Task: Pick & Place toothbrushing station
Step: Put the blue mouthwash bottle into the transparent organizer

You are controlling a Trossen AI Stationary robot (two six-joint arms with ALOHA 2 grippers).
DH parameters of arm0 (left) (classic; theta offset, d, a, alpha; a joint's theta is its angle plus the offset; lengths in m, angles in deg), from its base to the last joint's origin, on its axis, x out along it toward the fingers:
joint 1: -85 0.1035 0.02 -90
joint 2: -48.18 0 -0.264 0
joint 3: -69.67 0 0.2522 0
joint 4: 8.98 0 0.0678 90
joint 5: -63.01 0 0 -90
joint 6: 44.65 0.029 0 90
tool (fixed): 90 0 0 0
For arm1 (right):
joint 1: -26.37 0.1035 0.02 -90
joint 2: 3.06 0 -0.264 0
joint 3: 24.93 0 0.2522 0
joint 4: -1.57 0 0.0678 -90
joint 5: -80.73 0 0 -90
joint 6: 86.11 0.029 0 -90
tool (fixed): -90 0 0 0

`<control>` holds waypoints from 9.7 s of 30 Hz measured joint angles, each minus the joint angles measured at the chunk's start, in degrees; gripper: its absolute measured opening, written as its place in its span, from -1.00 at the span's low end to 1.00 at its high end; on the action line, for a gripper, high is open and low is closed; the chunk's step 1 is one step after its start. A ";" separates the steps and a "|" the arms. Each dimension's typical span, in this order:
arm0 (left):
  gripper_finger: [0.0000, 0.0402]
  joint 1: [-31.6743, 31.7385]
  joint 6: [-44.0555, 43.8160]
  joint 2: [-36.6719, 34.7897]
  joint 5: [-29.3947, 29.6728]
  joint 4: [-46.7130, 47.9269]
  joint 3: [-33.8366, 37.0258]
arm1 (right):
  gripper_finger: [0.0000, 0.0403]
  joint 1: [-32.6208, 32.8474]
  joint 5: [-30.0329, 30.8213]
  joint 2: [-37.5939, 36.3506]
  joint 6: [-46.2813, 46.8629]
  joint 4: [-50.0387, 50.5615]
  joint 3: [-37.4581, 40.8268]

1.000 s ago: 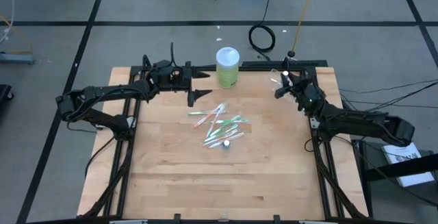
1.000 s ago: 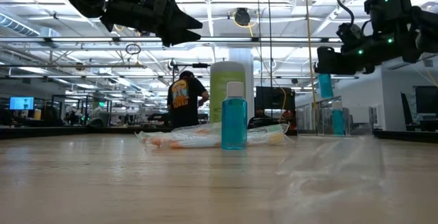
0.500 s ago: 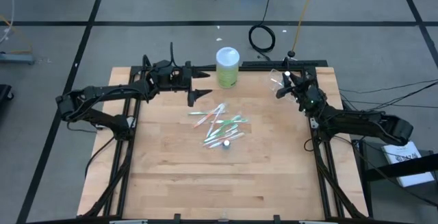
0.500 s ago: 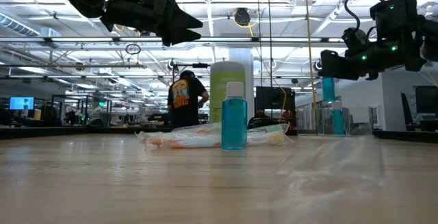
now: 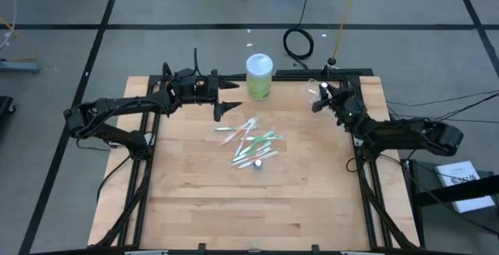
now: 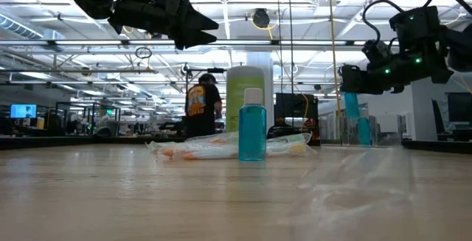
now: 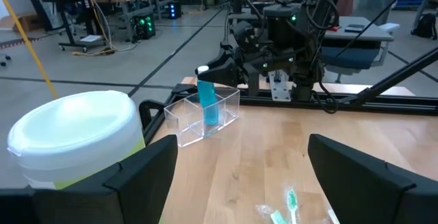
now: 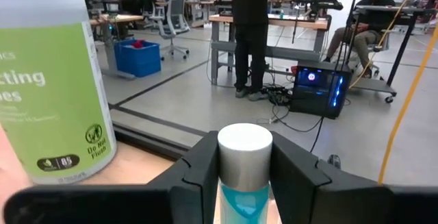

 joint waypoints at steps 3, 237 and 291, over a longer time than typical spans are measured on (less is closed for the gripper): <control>0.67 0.00 0.02 0.00 0.00 -0.06 0.00 | -0.52 0.00 0.03 1.95 0.09 -1.92 0.00; -0.33 -40.23 -13.18 44.70 33.92 -26.51 -1.65 | 0.04 28.79 -22.09 -7.59 -10.78 5.79 -10.86; 0.20 -41.16 -5.90 44.02 34.42 -26.70 -1.74 | 0.04 28.79 -22.09 -7.59 -10.78 5.89 -10.86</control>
